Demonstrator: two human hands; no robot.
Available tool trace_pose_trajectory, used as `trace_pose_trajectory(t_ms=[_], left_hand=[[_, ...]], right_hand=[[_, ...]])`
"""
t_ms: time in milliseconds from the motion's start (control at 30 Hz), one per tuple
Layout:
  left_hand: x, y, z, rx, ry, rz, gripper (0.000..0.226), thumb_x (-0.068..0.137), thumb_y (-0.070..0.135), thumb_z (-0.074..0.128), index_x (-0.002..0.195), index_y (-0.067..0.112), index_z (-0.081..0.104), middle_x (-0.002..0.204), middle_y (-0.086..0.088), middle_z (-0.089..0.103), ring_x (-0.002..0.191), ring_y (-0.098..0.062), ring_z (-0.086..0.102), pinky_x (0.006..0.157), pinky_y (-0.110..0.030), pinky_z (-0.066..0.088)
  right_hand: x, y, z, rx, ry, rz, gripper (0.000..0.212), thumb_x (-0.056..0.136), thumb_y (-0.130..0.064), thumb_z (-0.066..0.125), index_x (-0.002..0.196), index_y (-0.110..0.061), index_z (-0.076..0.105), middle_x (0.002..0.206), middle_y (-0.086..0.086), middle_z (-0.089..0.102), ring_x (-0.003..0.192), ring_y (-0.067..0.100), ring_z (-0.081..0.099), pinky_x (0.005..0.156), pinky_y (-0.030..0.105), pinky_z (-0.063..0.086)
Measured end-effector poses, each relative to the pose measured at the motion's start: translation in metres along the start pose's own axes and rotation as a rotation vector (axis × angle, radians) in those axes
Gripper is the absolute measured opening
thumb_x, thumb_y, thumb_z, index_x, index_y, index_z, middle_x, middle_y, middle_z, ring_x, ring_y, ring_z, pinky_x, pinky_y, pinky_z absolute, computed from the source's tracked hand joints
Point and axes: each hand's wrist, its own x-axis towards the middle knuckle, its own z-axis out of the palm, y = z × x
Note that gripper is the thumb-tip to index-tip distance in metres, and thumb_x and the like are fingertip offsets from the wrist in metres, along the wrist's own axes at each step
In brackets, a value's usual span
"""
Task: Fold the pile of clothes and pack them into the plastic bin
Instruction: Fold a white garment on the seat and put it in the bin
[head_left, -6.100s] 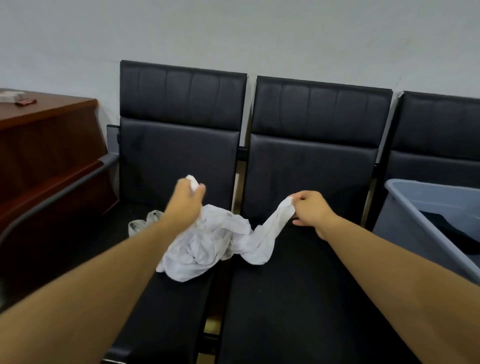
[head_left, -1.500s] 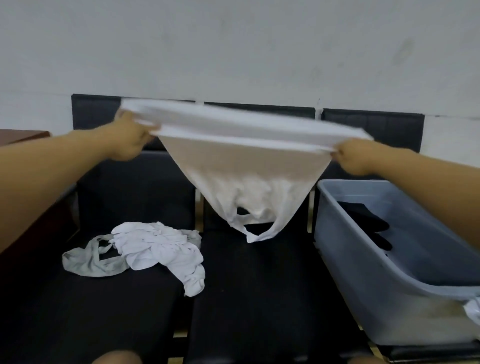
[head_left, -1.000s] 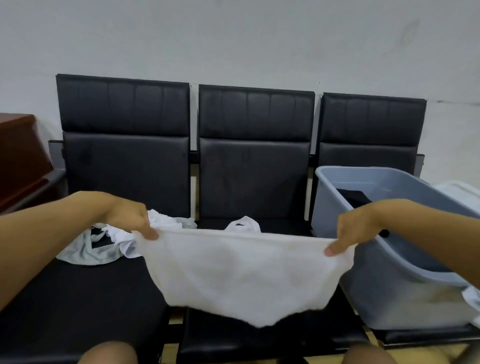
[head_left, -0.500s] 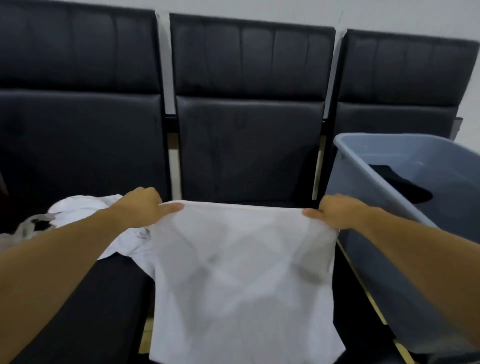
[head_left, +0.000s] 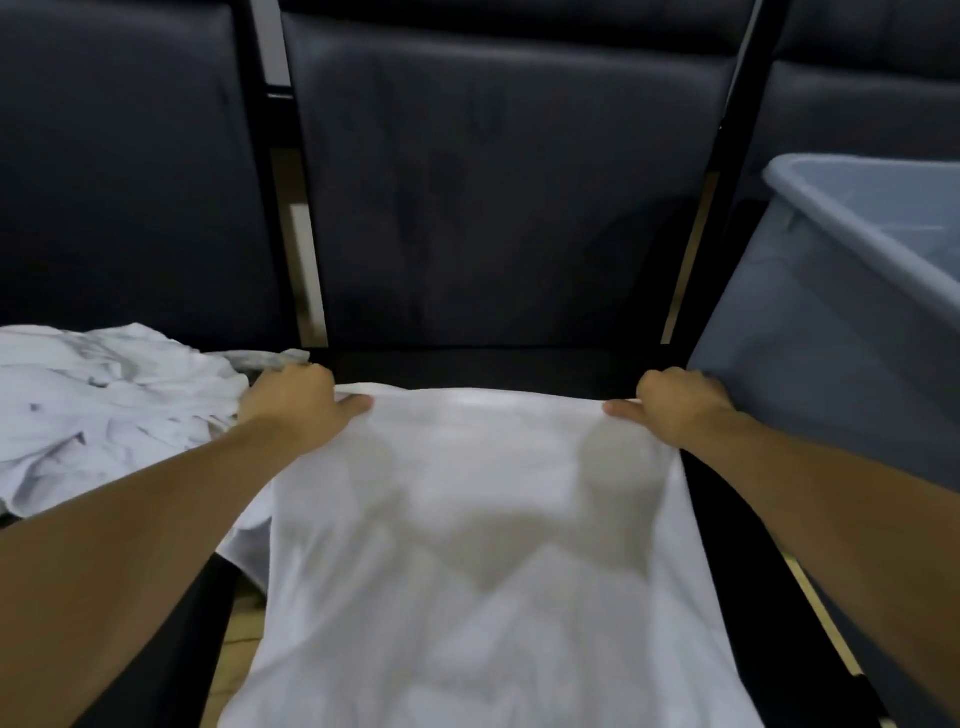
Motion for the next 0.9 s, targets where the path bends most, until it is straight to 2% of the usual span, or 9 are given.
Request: trace_pose_trajectory(t_ms=[67, 200, 333, 400, 467, 533, 667, 800, 900], left_hand=[[-0.001, 0.002, 0.003, -0.009, 0.036, 0.014, 0.062, 0.091, 0.069, 0.048, 0.119, 0.015, 0.061, 0.12, -0.01, 0.062, 0.109, -0.032, 0.059, 0.094, -0.041, 0.048], [-0.015, 0.017, -0.002, -0.021, 0.236, 0.112, 0.055, 0.09, 0.056, 0.059, 0.132, 0.021, 0.05, 0.134, -0.009, 0.043, 0.124, -0.032, 0.042, 0.107, -0.047, 0.035], [-0.077, 0.075, 0.003, -0.165, 0.309, 0.251, 0.051, 0.095, 0.047, 0.049, 0.134, 0.015, 0.051, 0.137, -0.013, 0.043, 0.119, -0.035, 0.045, 0.097, -0.045, 0.04], [-0.129, 0.102, 0.025, -0.249, 0.32, 0.369, 0.057, 0.097, 0.048, 0.043, 0.131, 0.005, 0.058, 0.131, -0.021, 0.053, 0.112, -0.042, 0.054, 0.093, -0.048, 0.046], [-0.178, 0.119, 0.053, -0.297, 0.256, 0.466, 0.067, 0.1, 0.055, 0.038, 0.138, 0.002, 0.054, 0.137, -0.022, 0.053, 0.122, -0.042, 0.053, 0.101, -0.048, 0.042], [-0.207, 0.125, 0.071, -0.252, 0.135, 0.484, 0.08, 0.098, 0.066, 0.029, 0.148, 0.005, 0.045, 0.152, -0.018, 0.043, 0.138, -0.033, 0.043, 0.108, -0.043, 0.031], [-0.211, 0.122, 0.078, -0.184, 0.042, 0.466, 0.088, 0.095, 0.072, 0.028, 0.148, 0.004, 0.046, 0.157, -0.018, 0.037, 0.142, -0.031, 0.043, 0.109, -0.041, 0.025], [-0.2, 0.112, 0.064, -0.116, -0.065, 0.635, 0.092, 0.093, 0.078, 0.011, 0.16, 0.018, -0.008, 0.163, -0.01, -0.024, 0.152, -0.024, -0.02, 0.123, -0.034, -0.01], [-0.169, 0.086, 0.056, -0.024, 0.015, 0.836, 0.087, 0.094, 0.077, 0.02, 0.161, 0.024, 0.008, 0.167, -0.011, -0.005, 0.155, -0.025, -0.005, 0.126, -0.039, -0.005]], right_hand=[[-0.001, -0.001, -0.001, -0.025, 0.027, -0.001, 0.056, 0.094, -0.072, 0.041, 0.086, -0.018, 0.053, 0.082, 0.003, 0.053, 0.086, 0.024, 0.055, 0.074, 0.035, 0.043], [-0.004, -0.012, -0.004, 0.023, 0.265, -0.1, 0.057, 0.094, -0.067, 0.049, 0.125, -0.019, 0.055, 0.122, 0.008, 0.058, 0.114, 0.029, 0.057, 0.091, 0.041, 0.045], [-0.024, -0.059, 0.009, 0.413, 0.594, -0.689, 0.043, 0.099, -0.047, 0.044, 0.122, -0.019, 0.065, 0.132, 0.003, 0.062, 0.124, 0.029, 0.059, 0.106, 0.041, 0.041], [-0.037, -0.081, 0.022, 0.37, 0.484, -0.919, 0.047, 0.101, -0.049, 0.04, 0.136, -0.025, 0.059, 0.154, -0.003, 0.047, 0.147, 0.019, 0.037, 0.123, 0.039, 0.021], [-0.046, -0.093, 0.033, 0.277, 0.312, -1.002, 0.055, 0.102, -0.052, 0.038, 0.154, -0.036, 0.037, 0.168, -0.012, 0.016, 0.156, 0.008, 0.004, 0.126, 0.033, -0.002], [-0.05, -0.094, 0.04, 0.202, 0.214, -1.0, 0.06, 0.104, -0.052, 0.038, 0.159, -0.044, 0.015, 0.168, -0.019, -0.006, 0.153, 0.003, -0.016, 0.124, 0.032, -0.012], [-0.052, -0.095, 0.046, 0.169, 0.212, -0.919, 0.057, 0.106, -0.06, 0.025, 0.158, -0.05, 0.001, 0.165, -0.025, -0.016, 0.151, 0.001, -0.021, 0.126, 0.038, -0.009], [-0.056, -0.09, 0.056, 0.194, 0.218, -0.756, 0.058, 0.103, -0.066, 0.018, 0.156, -0.053, -0.002, 0.164, -0.026, -0.018, 0.151, 0.002, -0.022, 0.126, 0.042, -0.007], [-0.07, -0.085, 0.062, 0.288, 0.186, -0.544, 0.06, 0.1, -0.069, 0.014, 0.157, -0.053, -0.002, 0.164, -0.025, -0.018, 0.152, 0.005, -0.021, 0.125, 0.045, -0.008]])
